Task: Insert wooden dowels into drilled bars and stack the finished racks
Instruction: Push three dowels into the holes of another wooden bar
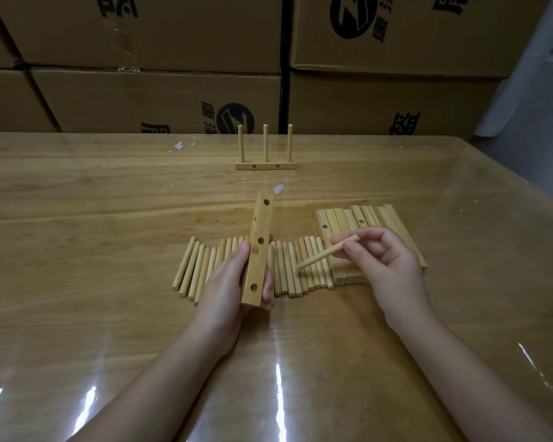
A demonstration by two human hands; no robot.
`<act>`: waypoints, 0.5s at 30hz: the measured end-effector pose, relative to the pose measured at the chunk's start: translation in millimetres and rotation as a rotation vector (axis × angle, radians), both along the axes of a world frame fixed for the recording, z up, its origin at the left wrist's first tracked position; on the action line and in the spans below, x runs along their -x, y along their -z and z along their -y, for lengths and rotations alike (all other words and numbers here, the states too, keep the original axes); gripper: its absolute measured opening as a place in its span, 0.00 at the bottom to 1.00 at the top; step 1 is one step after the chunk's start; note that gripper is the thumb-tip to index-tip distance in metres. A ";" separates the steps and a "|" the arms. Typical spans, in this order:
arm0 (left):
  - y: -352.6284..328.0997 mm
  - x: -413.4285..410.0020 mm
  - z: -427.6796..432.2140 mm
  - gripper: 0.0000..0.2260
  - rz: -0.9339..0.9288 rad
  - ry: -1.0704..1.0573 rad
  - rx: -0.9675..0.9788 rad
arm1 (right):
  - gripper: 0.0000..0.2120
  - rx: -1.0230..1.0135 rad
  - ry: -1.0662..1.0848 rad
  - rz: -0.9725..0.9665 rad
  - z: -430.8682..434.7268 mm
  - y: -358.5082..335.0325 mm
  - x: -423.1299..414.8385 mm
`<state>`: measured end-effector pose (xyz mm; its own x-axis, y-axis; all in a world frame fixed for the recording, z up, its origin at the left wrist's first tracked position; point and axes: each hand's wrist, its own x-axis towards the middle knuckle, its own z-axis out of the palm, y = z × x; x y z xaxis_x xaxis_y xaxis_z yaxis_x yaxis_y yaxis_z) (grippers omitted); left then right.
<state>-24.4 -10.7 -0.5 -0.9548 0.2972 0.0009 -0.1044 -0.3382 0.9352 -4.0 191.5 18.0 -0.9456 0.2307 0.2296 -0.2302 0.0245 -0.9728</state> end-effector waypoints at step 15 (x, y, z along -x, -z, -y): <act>5.5 0.2 -1.1 0.18 -0.026 -0.016 0.100 | 0.16 0.284 -0.172 0.061 10.9 -8.0 -8.3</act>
<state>-24.6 -9.6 -6.0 -0.9596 0.2815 -0.0028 -0.0746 -0.2448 0.9667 4.3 180.6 26.0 -0.9861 0.1133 0.1213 -0.1490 -0.2833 -0.9474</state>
